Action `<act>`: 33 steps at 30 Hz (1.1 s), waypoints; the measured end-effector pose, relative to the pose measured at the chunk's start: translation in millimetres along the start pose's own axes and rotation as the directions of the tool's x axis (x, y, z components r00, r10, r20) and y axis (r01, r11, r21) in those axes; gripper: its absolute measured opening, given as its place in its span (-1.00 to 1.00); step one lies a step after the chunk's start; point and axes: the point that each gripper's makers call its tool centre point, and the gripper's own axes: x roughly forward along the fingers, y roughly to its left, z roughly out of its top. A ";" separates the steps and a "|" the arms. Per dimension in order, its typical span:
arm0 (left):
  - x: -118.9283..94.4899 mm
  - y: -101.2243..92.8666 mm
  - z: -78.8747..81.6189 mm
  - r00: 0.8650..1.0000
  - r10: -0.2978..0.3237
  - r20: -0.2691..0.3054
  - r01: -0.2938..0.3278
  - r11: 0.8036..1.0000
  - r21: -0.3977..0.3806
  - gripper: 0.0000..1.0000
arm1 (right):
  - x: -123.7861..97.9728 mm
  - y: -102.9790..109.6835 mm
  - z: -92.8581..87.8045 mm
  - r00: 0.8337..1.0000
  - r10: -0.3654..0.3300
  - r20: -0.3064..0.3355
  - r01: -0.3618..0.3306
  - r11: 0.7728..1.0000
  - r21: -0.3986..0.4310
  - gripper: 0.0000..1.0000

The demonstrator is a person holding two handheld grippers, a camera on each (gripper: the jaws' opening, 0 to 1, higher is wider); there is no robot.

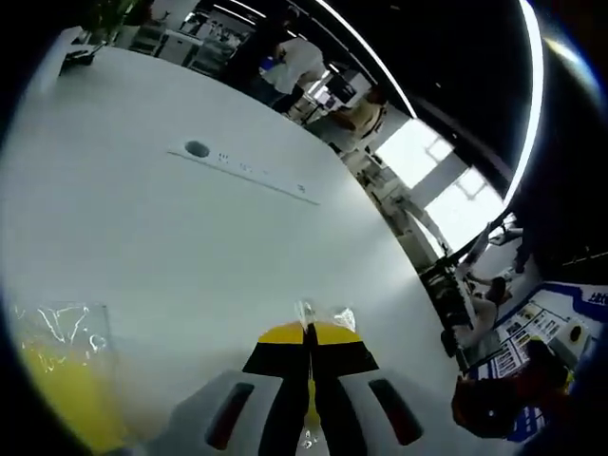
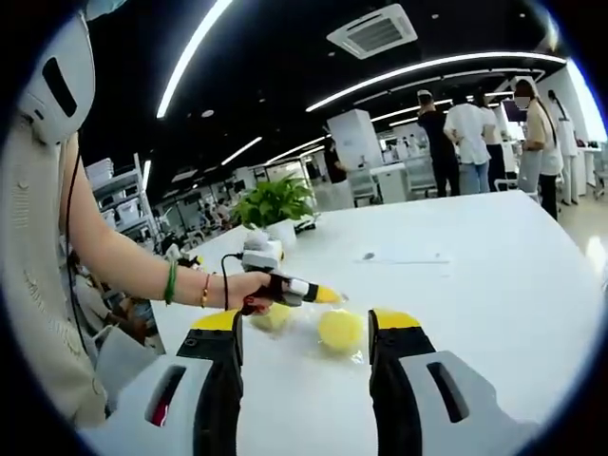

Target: Compare the silicone blocks by pressing each to a similar depth, holding the contact briefly, and releasing to observe deformation and rebound differences across the visible hardness samples.

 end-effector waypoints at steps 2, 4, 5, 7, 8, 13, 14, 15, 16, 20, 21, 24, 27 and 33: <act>2.7 9.4 -2.3 0.999 0.032 -0.010 -0.032 0.999 0.015 -1.00 | 1.8 -0.5 -0.6 1.000 0.000 -0.002 0.000 1.000 0.006 -0.04; 5.1 16.4 -4.2 0.999 0.052 -0.013 -0.053 0.999 -0.006 -1.00 | 3.5 -0.3 -1.1 1.000 0.000 -0.004 0.000 1.000 0.005 -0.05; 6.1 17.8 -4.9 0.998 0.053 -0.016 -0.053 0.999 -0.001 -1.00 | 4.1 -0.1 -1.1 1.000 0.001 -0.004 -0.001 1.000 0.005 -0.05; 7.9 24.1 -8.0 0.996 0.078 -0.033 -0.077 0.996 0.036 -1.00 | 5.7 1.7 -1.0 1.000 0.003 -0.008 -0.003 1.000 0.005 -0.07; 9.1 26.4 -9.5 0.996 0.084 -0.038 -0.082 0.995 0.051 -1.00 | 5.6 0.8 -1.4 1.000 0.003 -0.008 -0.003 1.000 0.004 -0.07; 11.9 33.5 -11.0 0.995 0.091 -0.031 -0.090 0.995 0.031 -1.00 | 4.2 -4.1 -6.6 1.000 0.002 -0.021 -0.002 1.000 0.010 -0.10; 12.0 34.2 -10.8 0.995 0.094 -0.028 -0.093 0.995 0.035 -1.00 | 4.0 -3.6 -6.8 1.000 0.001 -0.021 -0.001 1.000 0.011 -0.10; 11.7 34.5 -10.6 0.995 0.099 -0.029 -0.098 0.995 0.035 -1.00 | 4.0 -3.1 -6.8 1.000 0.003 -0.021 -0.002 1.000 0.012 -0.11; 11.4 34.9 -10.6 0.994 0.106 -0.031 -0.105 0.994 0.037 -0.99 | 3.9 -2.3 -6.6 1.000 0.004 -0.019 -0.004 1.000 0.013 -0.11; 10.1 37.6 -10.5 0.991 0.130 -0.039 -0.130 0.991 0.014 -0.91 | 5.2 -0.5 -9.7 1.000 0.012 -0.026 -0.011 1.000 0.023 -0.11; 9.3 38.6 -10.0 0.990 0.138 -0.038 -0.138 0.990 0.018 -0.88 | 5.6 0.2 -10.4 0.999 0.014 -0.029 -0.013 1.000 0.023 -0.11; 5.0 41.4 -7.4 0.984 0.173 -0.035 -0.170 0.982 0.080 -0.74 | 6.0 3.4 -9.3 0.999 0.023 -0.026 -0.023 1.000 0.022 -0.11; 0.8 40.6 -5.2 0.982 0.186 -0.044 -0.178 0.972 0.154 -0.59 | 5.5 4.1 -9.2 0.999 0.022 -0.028 -0.022 1.000 0.015 -0.12; -7.4 32.2 4.9 0.981 0.194 -0.022 -0.178 0.936 0.302 -0.45 | 3.4 6.8 -7.6 0.999 0.026 -0.027 -0.026 1.000 0.011 -0.12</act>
